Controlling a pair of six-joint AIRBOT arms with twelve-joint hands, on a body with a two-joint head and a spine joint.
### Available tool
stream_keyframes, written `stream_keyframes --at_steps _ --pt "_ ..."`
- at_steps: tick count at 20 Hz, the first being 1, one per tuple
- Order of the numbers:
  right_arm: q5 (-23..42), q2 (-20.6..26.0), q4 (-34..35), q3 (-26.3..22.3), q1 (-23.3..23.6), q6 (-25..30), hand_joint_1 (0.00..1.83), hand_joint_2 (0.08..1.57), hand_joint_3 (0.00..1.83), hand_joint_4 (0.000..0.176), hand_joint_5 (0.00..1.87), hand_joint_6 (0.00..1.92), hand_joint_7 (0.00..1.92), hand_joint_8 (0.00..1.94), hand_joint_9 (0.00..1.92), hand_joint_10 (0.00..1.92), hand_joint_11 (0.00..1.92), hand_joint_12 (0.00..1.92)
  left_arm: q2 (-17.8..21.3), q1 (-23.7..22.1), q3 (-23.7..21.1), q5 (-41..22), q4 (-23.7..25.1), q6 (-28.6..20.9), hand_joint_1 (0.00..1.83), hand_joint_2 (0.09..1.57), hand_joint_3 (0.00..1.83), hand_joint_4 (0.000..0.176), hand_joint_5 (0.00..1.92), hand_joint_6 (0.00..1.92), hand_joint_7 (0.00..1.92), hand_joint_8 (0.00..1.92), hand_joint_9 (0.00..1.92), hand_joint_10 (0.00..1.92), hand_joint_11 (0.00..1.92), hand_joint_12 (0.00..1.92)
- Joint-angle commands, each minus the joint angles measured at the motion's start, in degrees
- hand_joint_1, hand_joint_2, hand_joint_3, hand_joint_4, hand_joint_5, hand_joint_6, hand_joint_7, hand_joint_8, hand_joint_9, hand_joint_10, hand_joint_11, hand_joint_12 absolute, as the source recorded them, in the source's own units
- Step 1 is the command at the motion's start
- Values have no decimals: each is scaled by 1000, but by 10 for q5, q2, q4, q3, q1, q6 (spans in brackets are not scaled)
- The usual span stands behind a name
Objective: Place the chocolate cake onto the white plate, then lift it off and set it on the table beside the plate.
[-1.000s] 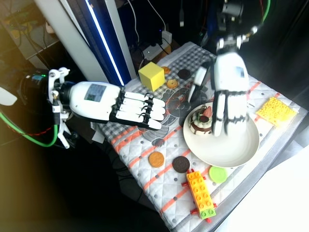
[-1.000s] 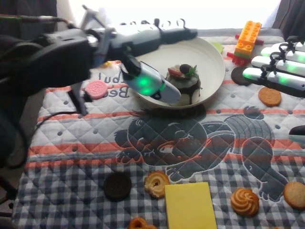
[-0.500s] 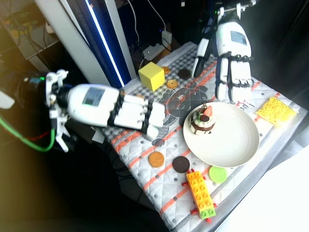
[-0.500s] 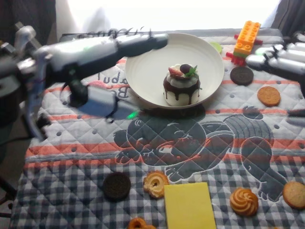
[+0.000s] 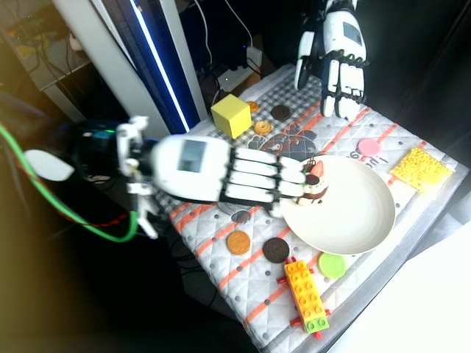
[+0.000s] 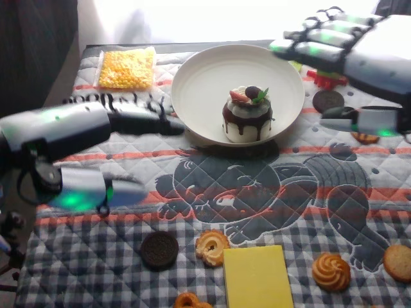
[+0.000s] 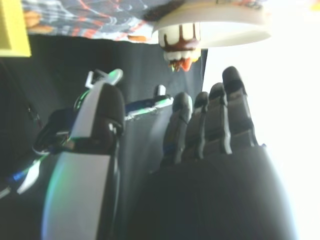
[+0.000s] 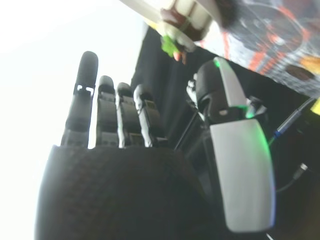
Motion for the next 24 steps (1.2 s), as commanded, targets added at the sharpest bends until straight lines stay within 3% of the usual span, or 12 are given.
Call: stream_keyframes --at_steps 1,2,5,8,12,15,18,19,20,21,22,24 --pt "38 -8 5 10 12 0 868 1235 0 0 67 8 25 7 112 57 0 1250 5 -1 -4 -62 0 -5 1027 1186 0 21 350 18 236 14 197 45 0 931" --pt "28 -22 3 19 19 0 871 1227 0 0 82 15 20 4 103 53 0 1260 7 1 -8 -56 7 -5 1026 1192 0 39 329 5 224 4 196 35 0 898" --pt "-8 -66 -9 48 43 0 913 1251 3 0 86 8 17 0 81 44 0 1152 5 7 -10 -42 11 -6 1007 1206 5 27 349 9 208 3 234 40 0 1062" --pt "-32 -99 -20 68 62 0 1038 1214 0 0 104 10 14 3 175 81 0 1539 2 20 -10 -40 11 -12 949 1225 6 24 421 25 249 10 247 35 0 1074" --pt "-56 -132 -20 92 70 0 1048 1221 1 0 88 2 55 2 202 72 0 1357 -5 29 -7 -40 11 -19 922 1233 2 0 561 58 351 13 226 11 0 971" --pt "-74 -147 -20 103 70 0 976 1184 0 0 161 13 92 11 149 20 0 1079 -5 28 -6 -45 11 -20 815 1319 10 0 560 41 310 2 239 12 0 1161" --pt "-91 -164 -20 117 70 0 969 1181 0 0 180 8 183 18 263 54 0 1287 -5 28 -5 -46 10 -21 718 1355 15 0 553 35 295 3 241 12 0 1186" --pt "-93 -164 -20 118 70 0 1042 1178 0 0 395 33 583 68 627 411 273 1630 -5 27 -4 -47 10 -21 656 1387 11 0 562 33 302 2 269 22 0 1269" --pt "-93 -164 -20 118 70 0 1042 1178 0 0 395 33 583 68 627 411 273 1630 -6 26 -4 -47 10 -22 656 1387 11 0 562 33 302 2 269 22 0 1269" --pt "-94 -165 -20 120 71 0 1091 1191 3 0 504 42 713 387 664 995 486 1785 -7 25 -2 -48 9 -22 653 1391 10 0 555 30 295 0 268 22 0 1271" --pt "-96 -167 -19 124 74 0 1173 1255 4 0 663 1217 771 1474 624 1557 611 1915 -9 25 -1 -48 8 -22 589 1412 12 0 544 23 287 0 268 22 0 1269" --pt "-97 -169 -19 127 80 0 1168 1266 1 0 744 1199 684 1638 565 1812 658 1921 -10 24 0 -45 8 -22 563 1422 8 0 542 21 276 1 247 13 0 1239"
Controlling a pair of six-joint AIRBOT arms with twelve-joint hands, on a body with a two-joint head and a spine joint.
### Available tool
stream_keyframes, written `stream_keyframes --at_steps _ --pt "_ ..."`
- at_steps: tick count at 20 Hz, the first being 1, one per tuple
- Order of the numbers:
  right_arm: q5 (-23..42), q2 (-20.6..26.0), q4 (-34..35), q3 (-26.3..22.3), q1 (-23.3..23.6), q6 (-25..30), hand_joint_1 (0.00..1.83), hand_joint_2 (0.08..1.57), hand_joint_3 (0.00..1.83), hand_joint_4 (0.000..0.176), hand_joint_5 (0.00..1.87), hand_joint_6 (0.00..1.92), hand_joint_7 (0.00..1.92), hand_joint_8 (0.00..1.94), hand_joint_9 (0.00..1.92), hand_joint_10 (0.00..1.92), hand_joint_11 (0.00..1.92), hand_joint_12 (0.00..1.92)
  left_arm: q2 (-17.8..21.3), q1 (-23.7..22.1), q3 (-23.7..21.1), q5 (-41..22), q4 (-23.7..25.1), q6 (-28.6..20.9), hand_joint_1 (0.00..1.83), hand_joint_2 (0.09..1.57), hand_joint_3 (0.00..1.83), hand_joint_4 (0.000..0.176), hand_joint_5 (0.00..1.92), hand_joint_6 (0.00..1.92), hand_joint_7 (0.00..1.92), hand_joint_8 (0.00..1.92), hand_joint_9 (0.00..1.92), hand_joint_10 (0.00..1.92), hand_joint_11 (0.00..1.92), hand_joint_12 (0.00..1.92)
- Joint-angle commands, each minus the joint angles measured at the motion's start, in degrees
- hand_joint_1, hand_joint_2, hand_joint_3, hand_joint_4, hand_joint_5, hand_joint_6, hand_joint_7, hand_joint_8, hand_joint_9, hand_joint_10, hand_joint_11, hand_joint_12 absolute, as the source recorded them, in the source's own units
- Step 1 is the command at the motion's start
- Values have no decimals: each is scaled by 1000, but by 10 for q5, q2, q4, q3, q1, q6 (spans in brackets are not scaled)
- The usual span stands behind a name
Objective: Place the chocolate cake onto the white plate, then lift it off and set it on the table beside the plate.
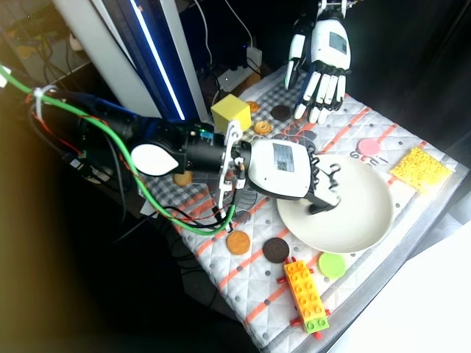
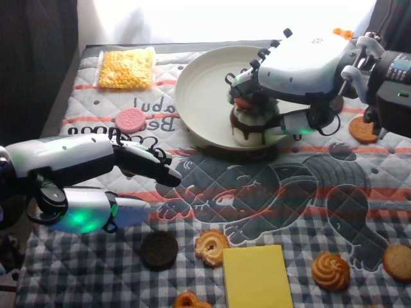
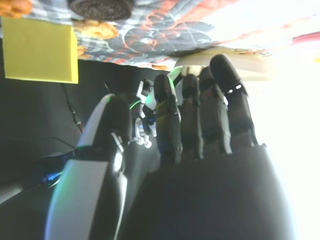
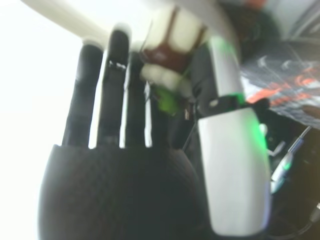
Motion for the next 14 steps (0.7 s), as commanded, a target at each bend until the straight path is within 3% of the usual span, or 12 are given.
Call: stream_keyframes --at_steps 1,2,3,4,5,6,7,8,10,11,13,14 --pt "57 2 3 3 13 -1 1167 1270 1 0 704 1255 710 1615 594 1806 673 1921 0 -6 3 -60 -11 -5 583 1416 3 0 551 24 283 3 251 15 0 1257" --pt "58 3 3 3 21 -1 1188 1276 1 0 655 1262 745 1633 724 1893 829 1921 0 -6 3 -61 -11 -5 632 1410 0 0 557 26 292 6 252 16 0 1263" --pt "62 8 3 0 27 -1 1188 1276 1 0 655 1262 745 1633 724 1893 829 1921 0 -6 3 -62 -11 -5 632 1410 0 0 557 26 292 6 252 16 0 1263" --pt "67 14 3 -3 28 -1 1132 1290 1 0 703 1361 635 1598 454 1585 418 1921 0 -7 3 -62 -11 -5 689 1394 0 2 557 26 306 8 278 27 0 1276" --pt "74 21 4 -8 29 -1 1132 1290 1 0 703 1361 635 1598 454 1585 418 1921 -1 -7 3 -62 -11 -5 689 1394 0 2 557 26 306 8 278 27 0 1276" --pt "85 31 10 -14 29 -1 1116 1304 2 0 694 1461 596 1557 405 1458 280 1877 -1 -7 3 -62 -11 -5 666 1399 0 13 550 23 305 7 280 28 0 1272" --pt "99 44 14 -23 29 -1 1107 1310 1 2 673 1514 597 1530 416 1402 265 1864 0 -7 3 -61 -11 -5 647 1402 0 27 544 20 302 4 284 29 0 1242" --pt "117 64 20 -38 28 -1 1119 1314 1 0 651 1393 618 1680 457 1764 516 1919 0 -7 3 -62 -13 -5 653 1404 0 17 557 25 315 5 294 32 0 1215" --pt "134 85 24 -54 24 -1 1119 1309 0 0 686 1372 593 1676 377 1755 406 1921 2 -7 2 -62 -15 -6 666 1398 0 19 568 29 325 7 303 35 0 1245" --pt "147 103 25 -69 15 -1 1111 1325 1 0 692 1502 523 1621 163 1560 22 1921 4 -6 1 -62 -17 -6 660 1400 0 22 568 29 324 3 310 37 0 1273" --pt "166 131 25 -98 -3 0 1109 1308 0 7 682 1468 606 1582 386 1673 258 1921 6 -6 2 -62 -20 -6 623 1420 3 24 555 23 320 3 306 33 0 1230" --pt "176 144 25 -115 -13 0 1125 1293 0 0 727 1427 612 1549 422 1637 248 1921 8 -6 2 -64 -23 -6 630 1417 1 27 551 22 316 1 304 31 0 1238"
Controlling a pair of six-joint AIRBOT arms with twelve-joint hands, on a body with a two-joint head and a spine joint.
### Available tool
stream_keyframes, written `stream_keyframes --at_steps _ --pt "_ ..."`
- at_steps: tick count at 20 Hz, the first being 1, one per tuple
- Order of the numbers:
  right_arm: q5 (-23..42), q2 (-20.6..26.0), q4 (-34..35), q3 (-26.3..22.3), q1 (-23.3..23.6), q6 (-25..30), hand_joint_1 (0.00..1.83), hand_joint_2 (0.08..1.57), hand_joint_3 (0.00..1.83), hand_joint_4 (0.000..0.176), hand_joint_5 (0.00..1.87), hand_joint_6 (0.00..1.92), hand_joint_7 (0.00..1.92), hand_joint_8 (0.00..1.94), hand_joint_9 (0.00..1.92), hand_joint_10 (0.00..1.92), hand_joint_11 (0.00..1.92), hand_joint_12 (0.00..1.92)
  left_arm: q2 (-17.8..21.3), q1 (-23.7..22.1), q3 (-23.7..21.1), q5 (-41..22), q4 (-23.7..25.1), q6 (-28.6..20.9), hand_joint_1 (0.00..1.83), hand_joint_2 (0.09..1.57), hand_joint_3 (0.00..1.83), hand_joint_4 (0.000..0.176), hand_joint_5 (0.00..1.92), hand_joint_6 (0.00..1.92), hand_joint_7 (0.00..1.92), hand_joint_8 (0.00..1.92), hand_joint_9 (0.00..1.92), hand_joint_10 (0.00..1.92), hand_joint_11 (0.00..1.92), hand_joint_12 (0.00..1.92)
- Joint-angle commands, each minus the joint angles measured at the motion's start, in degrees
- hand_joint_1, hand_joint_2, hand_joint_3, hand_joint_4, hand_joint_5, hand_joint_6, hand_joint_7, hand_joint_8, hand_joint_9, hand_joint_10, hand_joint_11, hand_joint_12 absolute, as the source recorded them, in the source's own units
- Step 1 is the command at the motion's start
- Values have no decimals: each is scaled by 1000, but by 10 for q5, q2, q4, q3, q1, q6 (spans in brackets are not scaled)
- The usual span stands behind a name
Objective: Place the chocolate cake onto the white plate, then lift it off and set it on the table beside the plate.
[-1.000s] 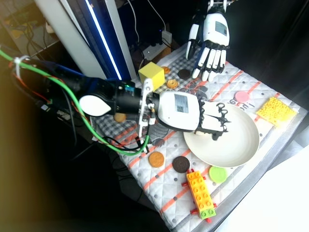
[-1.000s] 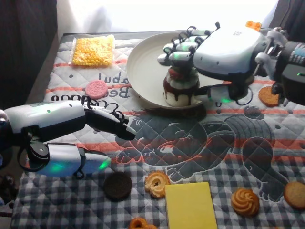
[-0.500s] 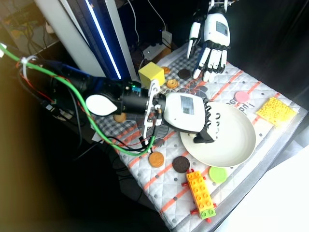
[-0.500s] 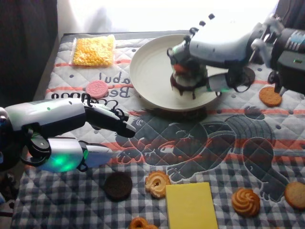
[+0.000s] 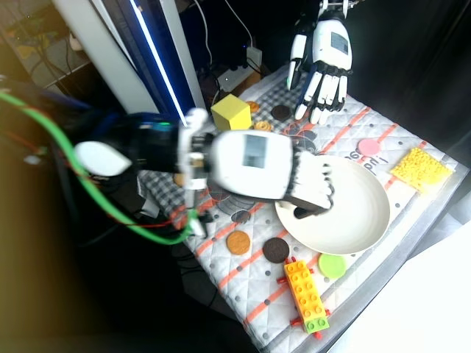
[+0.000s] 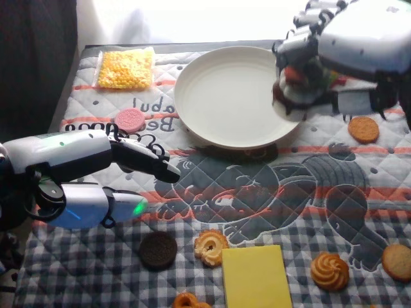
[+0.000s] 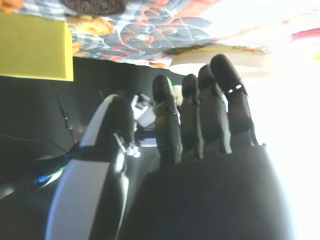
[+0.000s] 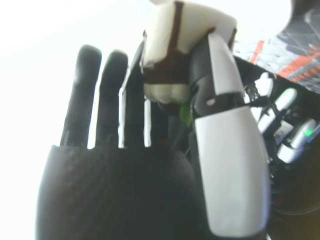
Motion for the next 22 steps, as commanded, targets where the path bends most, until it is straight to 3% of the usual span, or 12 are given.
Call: stream_keyframes --at_steps 1,3,5,7,8,11,14,17,18,19,21,22 --pt "88 15 0 -12 -3 1 1165 1282 0 0 710 1285 681 1651 576 1808 543 1921 7 -5 -1 -66 -15 -6 658 1407 0 27 555 23 319 2 301 29 0 1251" --pt "100 46 -18 -36 -21 12 1162 1272 0 0 694 1308 733 1580 659 1723 635 1921 10 -5 -2 -68 -16 -6 718 1390 0 25 558 23 319 2 308 33 0 1273" --pt "107 78 -47 -59 -44 39 1194 1269 0 0 702 1197 736 1673 792 1907 908 1921 13 -6 -3 -71 -16 -6 690 1393 0 37 553 20 305 0 288 26 0 1227" --pt "108 105 -57 -82 -65 39 1178 1298 5 0 650 1229 687 1761 880 1920 1005 1921 16 -6 -5 -77 -18 -6 687 1390 0 25 558 22 299 2 281 26 0 1271" --pt "108 117 -61 -92 -76 39 1178 1258 8 0 695 1389 732 1592 1061 1921 1182 1921 17 -6 -5 -81 -18 -6 682 1382 0 20 558 24 290 2 277 29 0 1360" --pt "108 129 -62 -97 -113 62 1196 1271 0 0 700 1175 733 1687 812 1921 922 1921 21 -6 -7 -88 -19 -6 719 1373 0 14 553 26 302 4 290 50 0 1374" --pt "108 120 -62 -83 -143 92 1201 1264 1 0 680 1193 776 1650 1036 1921 1113 1921 22 -7 -7 -92 -19 -6 704 1392 2 0 518 10 257 1 226 35 0 1124" --pt "89 98 -56 -69 -153 92 1199 1257 0 0 696 1353 753 1505 1121 1905 1205 1921 22 -7 -7 -93 -19 -6 707 1397 1 0 512 8 282 8 258 54 0 1167" --pt "84 93 -56 -66 -154 92 1199 1258 0 0 645 1330 806 1503 997 1790 1117 1921 22 -7 -7 -94 -19 -6 678 1405 4 0 467 1 272 3 245 51 0 1151" --pt "76 88 -55 -62 -156 92 1130 1203 0 0 409 1018 512 1056 506 1582 553 1921 22 -7 -7 -94 -20 -6 667 1405 2 0 403 0 259 1 238 51 0 1190" --pt "69 86 -53 -60 -160 92 984 1168 0 0 152 462 248 403 51 1164 47 1855 22 -7 -7 -96 -21 -6 637 1410 2 5 334 1 234 0 214 44 0 1174" --pt "68 89 -53 -61 -160 92 783 1149 0 0 30 92 49 80 9 346 9 1598 22 -7 -7 -96 -21 -6 643 1409 0 2 329 0 244 3 227 50 0 1220"
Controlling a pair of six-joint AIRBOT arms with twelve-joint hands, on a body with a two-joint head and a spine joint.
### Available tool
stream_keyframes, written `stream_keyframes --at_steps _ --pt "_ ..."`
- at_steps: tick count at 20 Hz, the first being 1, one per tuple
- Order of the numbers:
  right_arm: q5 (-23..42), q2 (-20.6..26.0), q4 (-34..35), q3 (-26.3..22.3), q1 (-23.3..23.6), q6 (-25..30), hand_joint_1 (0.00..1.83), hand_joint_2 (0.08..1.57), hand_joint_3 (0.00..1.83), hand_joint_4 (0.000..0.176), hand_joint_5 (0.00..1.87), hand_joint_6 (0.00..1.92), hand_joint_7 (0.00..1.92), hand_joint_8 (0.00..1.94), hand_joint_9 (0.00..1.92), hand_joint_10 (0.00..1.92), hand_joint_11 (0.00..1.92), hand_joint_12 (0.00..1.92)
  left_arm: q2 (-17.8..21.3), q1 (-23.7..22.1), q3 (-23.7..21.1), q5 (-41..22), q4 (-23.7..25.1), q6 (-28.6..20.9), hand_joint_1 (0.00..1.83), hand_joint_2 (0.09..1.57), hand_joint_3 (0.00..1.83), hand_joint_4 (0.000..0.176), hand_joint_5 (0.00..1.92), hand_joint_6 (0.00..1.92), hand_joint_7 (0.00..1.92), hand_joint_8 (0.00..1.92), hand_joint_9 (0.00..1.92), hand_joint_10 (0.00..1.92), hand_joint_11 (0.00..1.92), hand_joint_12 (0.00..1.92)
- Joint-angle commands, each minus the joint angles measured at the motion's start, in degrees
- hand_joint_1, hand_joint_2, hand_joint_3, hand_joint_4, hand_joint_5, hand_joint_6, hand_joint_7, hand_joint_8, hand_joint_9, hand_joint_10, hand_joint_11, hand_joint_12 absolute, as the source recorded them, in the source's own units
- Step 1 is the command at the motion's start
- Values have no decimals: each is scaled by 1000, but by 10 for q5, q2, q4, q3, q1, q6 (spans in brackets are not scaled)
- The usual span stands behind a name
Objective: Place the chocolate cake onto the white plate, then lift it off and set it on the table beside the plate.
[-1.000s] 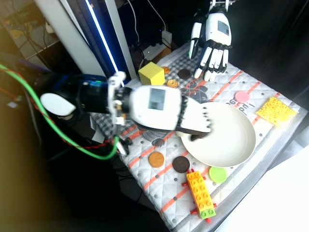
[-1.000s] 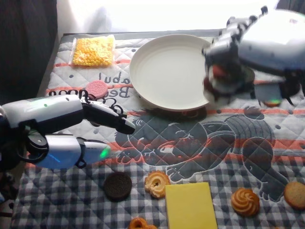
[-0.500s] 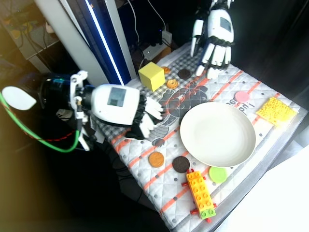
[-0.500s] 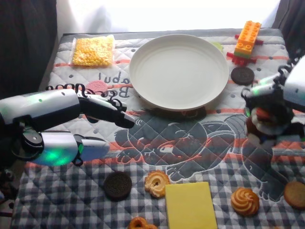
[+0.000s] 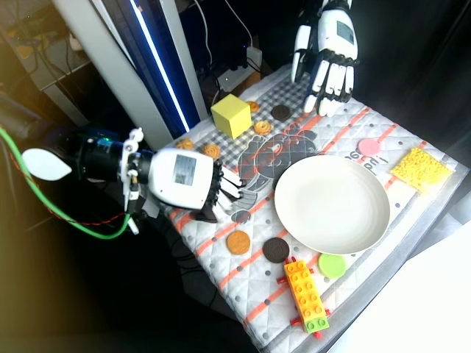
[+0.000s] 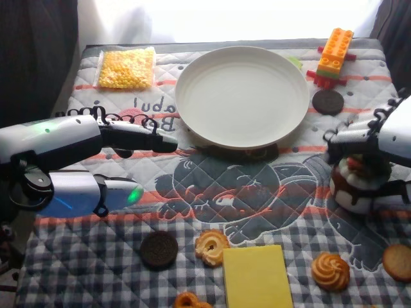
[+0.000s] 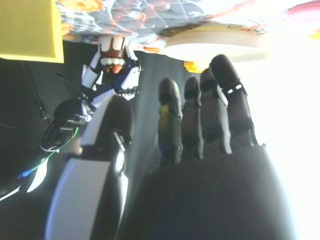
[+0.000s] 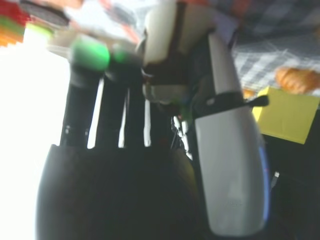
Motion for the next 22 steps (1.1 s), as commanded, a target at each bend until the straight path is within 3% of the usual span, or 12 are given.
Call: stream_keyframes --at_steps 1,3,4,7,8,9,11,13,16,17,20,22 --pt "45 2 7 -3 1 1 662 1107 0 18 5 18 9 15 1 68 1 1316 4 -6 0 -63 -11 -4 660 1401 0 13 326 0 254 6 240 56 0 1252" --pt "50 22 7 -14 1 1 591 1043 3 45 0 0 0 0 0 2 0 910 5 -6 -1 -65 -11 -4 668 1395 0 21 303 0 248 2 241 56 0 1247" --pt "58 37 6 -22 1 1 569 1018 5 74 0 0 0 0 0 0 0 181 7 -6 -1 -66 -11 -4 610 1404 3 20 272 3 244 0 244 57 0 1237" --pt "97 78 5 -47 1 0 631 948 0 126 0 0 0 0 0 0 0 0 11 -6 -3 -70 -11 -4 584 1374 0 76 140 2 169 1 189 35 0 1141" --pt "109 87 7 -55 1 0 629 955 0 101 0 0 0 0 0 0 0 0 12 -6 -4 -71 -11 -4 583 1363 0 73 119 1 181 5 200 42 0 1191" --pt "128 102 9 -67 1 0 548 953 0 104 0 0 0 0 0 0 0 0 14 -5 -4 -75 -14 -4 561 1352 0 77 113 1 168 2 188 40 0 1148" --pt "165 125 16 -83 -2 0 443 951 0 63 0 0 0 0 0 0 0 0 22 -1 -6 -87 -24 -4 559 1348 1 32 37 35 123 9 142 19 0 322" --pt "206 138 52 -96 -19 -29 421 1011 14 36 0 0 0 0 0 0 0 0 30 7 -6 -103 -40 -4 608 1327 0 0 8 21 71 0 78 1 0 12" --pt "253 152 104 -114 -45 -76 524 1088 35 51 0 0 0 0 0 0 0 0 36 9 -6 -121 -54 -3 511 1320 13 6 5 3 21 5 24 3 0 440" --pt "268 153 113 -114 -52 -78 523 1094 34 46 0 0 0 0 0 0 0 0 38 8 -5 -126 -58 -3 446 1341 8 30 0 0 7 2 15 1 0 545" --pt "314 163 148 -125 -69 -108 549 1119 28 63 0 0 0 0 0 0 0 0 43 1 -5 -148 -67 0 533 1295 0 24 0 0 0 1 0 0 0 252" --pt "340 166 158 -129 -79 -116 574 1111 17 36 0 0 0 0 0 0 0 0 45 1 -5 -166 -78 2 537 1285 0 47 0 0 0 0 0 0 0 29"
